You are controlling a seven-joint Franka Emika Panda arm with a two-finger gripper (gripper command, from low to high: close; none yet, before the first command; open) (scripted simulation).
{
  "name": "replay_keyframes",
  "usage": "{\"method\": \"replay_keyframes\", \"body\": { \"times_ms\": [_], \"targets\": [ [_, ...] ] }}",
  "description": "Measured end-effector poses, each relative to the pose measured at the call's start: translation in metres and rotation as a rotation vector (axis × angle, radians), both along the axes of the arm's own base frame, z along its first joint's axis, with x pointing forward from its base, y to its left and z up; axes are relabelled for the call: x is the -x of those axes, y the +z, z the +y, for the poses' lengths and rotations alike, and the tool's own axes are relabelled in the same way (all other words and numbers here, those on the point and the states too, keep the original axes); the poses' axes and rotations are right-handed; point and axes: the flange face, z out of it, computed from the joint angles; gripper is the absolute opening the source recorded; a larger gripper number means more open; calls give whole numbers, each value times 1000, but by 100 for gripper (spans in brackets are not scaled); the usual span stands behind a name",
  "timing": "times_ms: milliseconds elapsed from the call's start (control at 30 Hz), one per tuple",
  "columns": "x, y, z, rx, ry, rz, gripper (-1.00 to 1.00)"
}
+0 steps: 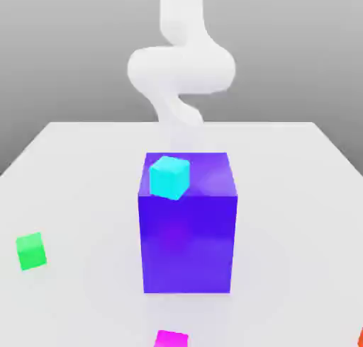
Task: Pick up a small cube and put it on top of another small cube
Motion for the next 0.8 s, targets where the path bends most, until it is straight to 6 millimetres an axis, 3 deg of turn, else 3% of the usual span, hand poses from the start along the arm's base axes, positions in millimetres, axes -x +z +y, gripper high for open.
{"method": "replay_keyframes", "body": {
  "times_ms": [200,400,600,800],
  "targets": [
    [-62,-71,-4,39,217,121,0],
    [-109,-150,-1,86,417,221,0],
    [-141,-234,5,147,605,308,0],
    [-158,-318,10,226,789,388,0]
  ]
}}
